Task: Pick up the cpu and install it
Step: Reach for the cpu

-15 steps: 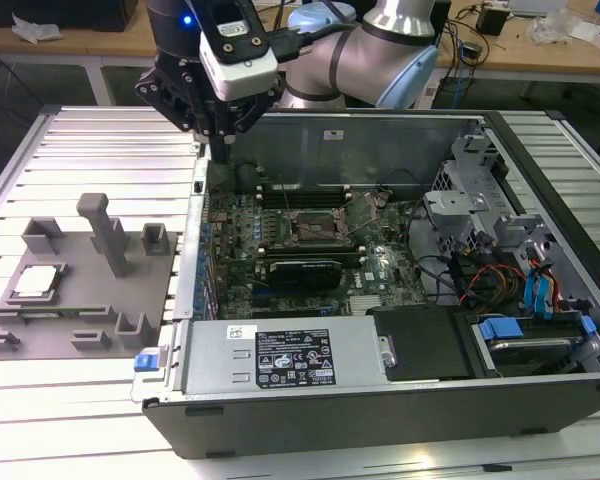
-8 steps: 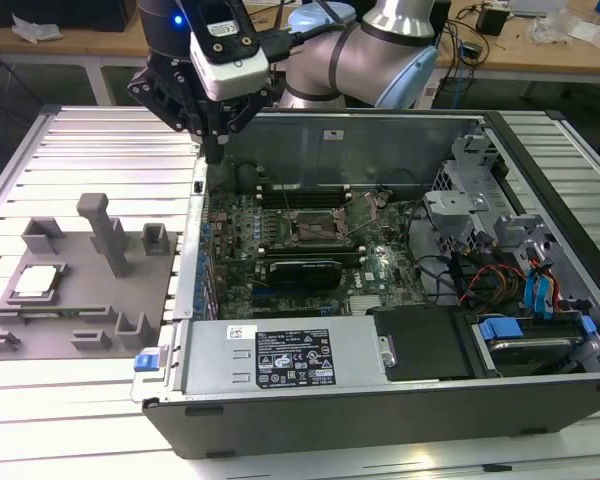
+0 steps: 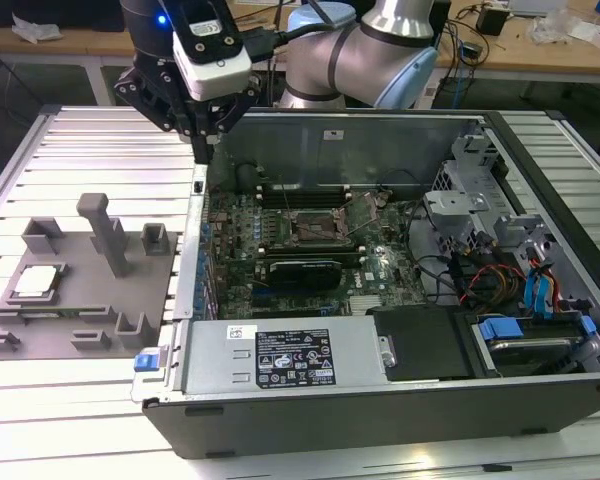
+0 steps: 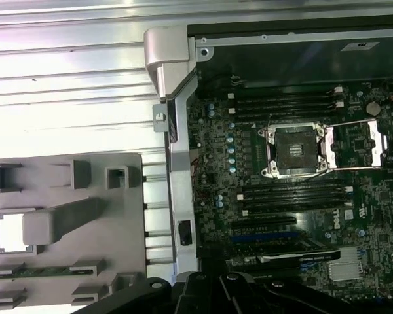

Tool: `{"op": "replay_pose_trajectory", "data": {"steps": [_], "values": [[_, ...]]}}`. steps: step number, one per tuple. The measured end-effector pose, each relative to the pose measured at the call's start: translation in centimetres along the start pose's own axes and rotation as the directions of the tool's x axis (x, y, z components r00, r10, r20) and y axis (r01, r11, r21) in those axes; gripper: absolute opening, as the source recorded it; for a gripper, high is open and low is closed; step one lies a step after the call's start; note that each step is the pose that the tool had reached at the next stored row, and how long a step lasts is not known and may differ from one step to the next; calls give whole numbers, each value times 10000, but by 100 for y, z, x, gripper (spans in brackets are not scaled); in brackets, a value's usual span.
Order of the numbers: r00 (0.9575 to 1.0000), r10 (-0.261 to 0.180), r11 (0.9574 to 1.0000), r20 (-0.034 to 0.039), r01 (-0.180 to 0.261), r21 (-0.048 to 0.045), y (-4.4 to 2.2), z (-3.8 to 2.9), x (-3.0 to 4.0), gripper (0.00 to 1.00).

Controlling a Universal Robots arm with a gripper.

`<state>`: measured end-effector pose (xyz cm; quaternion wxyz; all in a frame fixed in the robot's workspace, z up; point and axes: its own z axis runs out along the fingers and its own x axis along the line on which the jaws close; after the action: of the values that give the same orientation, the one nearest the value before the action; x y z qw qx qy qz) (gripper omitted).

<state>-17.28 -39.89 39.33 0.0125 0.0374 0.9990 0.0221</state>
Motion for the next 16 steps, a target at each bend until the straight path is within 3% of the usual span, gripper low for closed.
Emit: {"op": "replay_pose_trajectory", "data": {"steps": [16], "values": [[10000,1,10000,0,-1,1,-16,-6,211,11]]}}
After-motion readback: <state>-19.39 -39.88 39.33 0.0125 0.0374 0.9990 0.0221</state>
